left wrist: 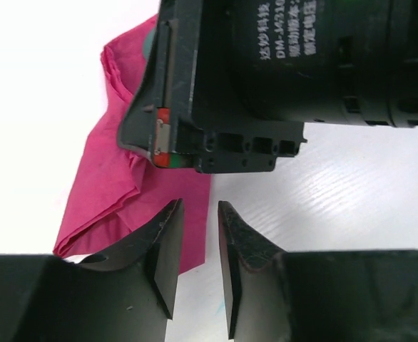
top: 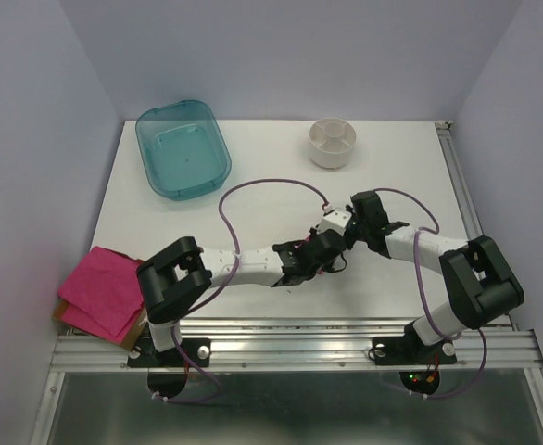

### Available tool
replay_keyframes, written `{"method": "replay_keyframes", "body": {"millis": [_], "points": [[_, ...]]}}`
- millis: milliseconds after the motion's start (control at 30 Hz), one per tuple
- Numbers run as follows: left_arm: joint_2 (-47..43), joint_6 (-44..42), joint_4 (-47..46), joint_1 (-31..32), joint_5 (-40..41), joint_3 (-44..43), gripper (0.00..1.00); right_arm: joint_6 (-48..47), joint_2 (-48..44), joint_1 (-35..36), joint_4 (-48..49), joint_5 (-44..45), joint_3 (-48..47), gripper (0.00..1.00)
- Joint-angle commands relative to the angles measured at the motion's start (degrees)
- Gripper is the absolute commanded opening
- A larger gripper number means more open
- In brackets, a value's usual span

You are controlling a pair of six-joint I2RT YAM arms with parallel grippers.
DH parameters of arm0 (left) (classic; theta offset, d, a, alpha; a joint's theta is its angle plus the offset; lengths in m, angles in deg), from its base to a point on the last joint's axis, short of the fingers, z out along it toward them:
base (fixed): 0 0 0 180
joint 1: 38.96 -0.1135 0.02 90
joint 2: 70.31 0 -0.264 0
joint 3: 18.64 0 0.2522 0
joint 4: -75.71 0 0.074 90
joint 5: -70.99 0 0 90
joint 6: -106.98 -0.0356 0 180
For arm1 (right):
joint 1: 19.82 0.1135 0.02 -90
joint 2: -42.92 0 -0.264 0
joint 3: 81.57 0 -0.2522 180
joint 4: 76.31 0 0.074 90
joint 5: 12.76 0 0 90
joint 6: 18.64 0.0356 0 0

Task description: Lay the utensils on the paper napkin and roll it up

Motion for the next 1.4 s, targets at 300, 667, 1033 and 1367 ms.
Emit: {"method": "replay_keyframes", "body": {"millis": [300,667,1033,1367], "points": [[3.01,-1.17,-1.77,-1.01,-2.42,-2.48,0.34,0.53,-0.26,-0.39,2.28,0.67,-0.16,0.01],[3.54,0.15,-2.82,-2.60,-1.97,0.33,0.34,0.44,-0.34,-0.39,1.84,0.67,-0.42,0.01],[4.68,1.03,-5.37,-3.65,-5.31,3.58,0.34,0.35,-0.70,-0.39,1.32,0.85,-0.77,0.01],[5.38,1.91,-5.90,-4.27,-5.40,5.52,0.39,0.18,-2.27,-0.39,-0.26,1.46,-1.04,0.01]]}}
